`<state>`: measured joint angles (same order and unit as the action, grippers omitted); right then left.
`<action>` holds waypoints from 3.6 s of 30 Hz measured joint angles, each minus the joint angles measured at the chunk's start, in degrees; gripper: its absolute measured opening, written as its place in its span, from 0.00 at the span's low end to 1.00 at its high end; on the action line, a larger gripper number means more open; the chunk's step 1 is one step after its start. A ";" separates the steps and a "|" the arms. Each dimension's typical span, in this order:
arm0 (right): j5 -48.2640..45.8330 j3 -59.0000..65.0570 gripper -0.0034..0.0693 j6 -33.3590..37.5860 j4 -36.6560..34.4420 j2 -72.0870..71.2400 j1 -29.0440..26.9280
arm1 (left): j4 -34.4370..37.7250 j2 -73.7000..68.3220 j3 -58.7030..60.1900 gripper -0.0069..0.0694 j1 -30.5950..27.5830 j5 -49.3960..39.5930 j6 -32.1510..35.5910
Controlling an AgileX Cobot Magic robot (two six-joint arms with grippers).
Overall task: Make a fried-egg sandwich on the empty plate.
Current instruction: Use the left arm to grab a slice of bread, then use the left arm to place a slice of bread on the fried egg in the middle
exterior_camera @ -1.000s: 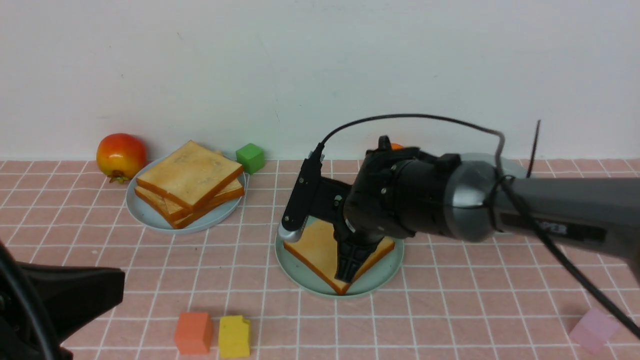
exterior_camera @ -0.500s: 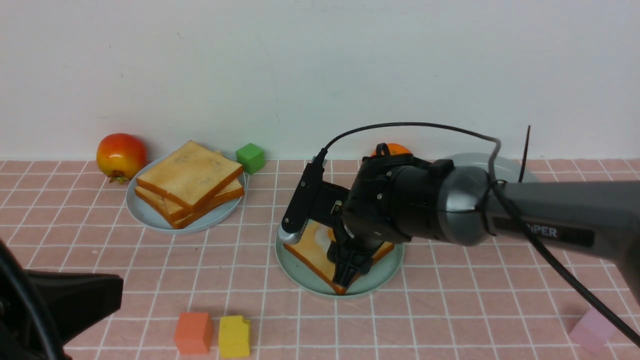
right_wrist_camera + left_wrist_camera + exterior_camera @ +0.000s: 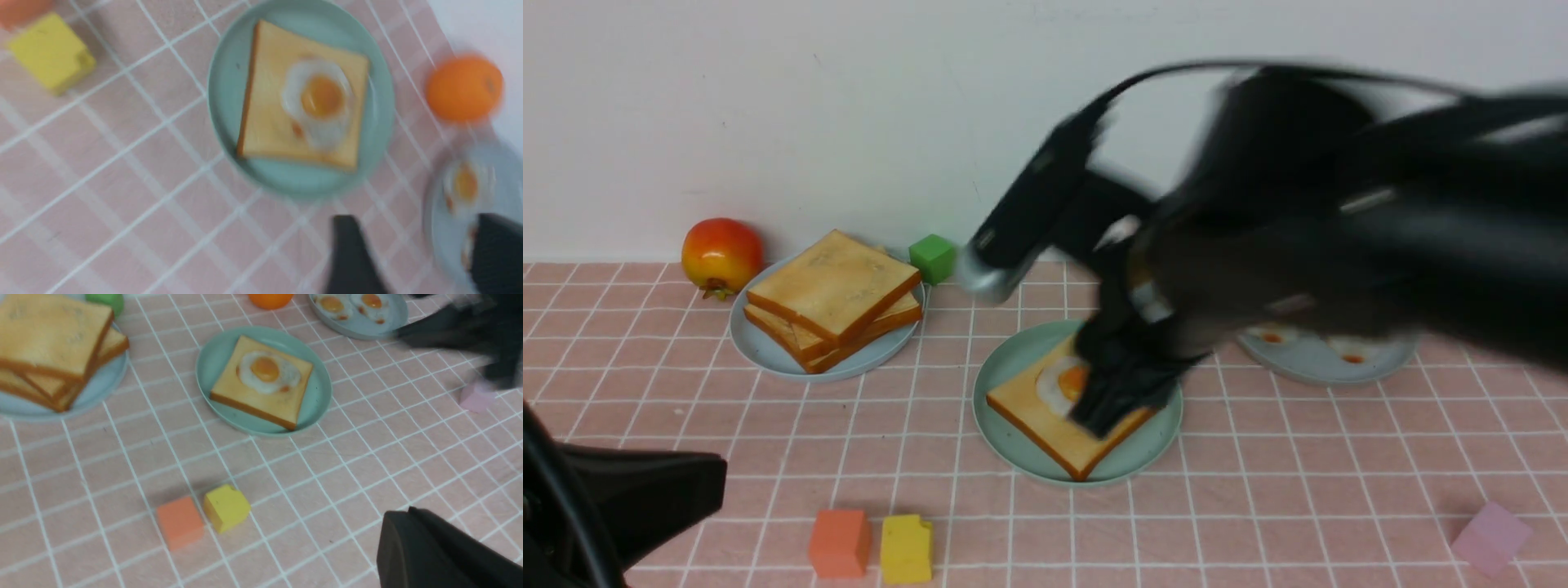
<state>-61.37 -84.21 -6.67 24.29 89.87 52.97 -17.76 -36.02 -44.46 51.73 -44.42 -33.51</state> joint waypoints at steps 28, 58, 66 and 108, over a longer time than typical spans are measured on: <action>-11.48 8.66 0.04 -3.52 -15.78 -44.28 0.12 | 19.73 -58.04 -35.86 0.07 -31.41 -9.67 28.42; -11.53 13.19 0.06 -3.56 -23.10 -49.10 0.12 | 3.90 -88.22 -57.90 0.58 -35.27 -3.73 29.77; -11.53 13.19 0.07 -3.56 -24.29 -49.10 0.12 | 2.70 -90.35 -58.34 0.55 -35.61 -3.02 30.17; -11.53 13.19 0.08 -5.94 -23.68 -56.35 0.12 | 7.38 -75.51 -57.86 0.14 -16.42 -9.39 32.15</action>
<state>-72.90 -71.03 -12.60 0.61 33.52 53.09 -10.38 -111.53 -102.33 35.31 -53.81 -1.37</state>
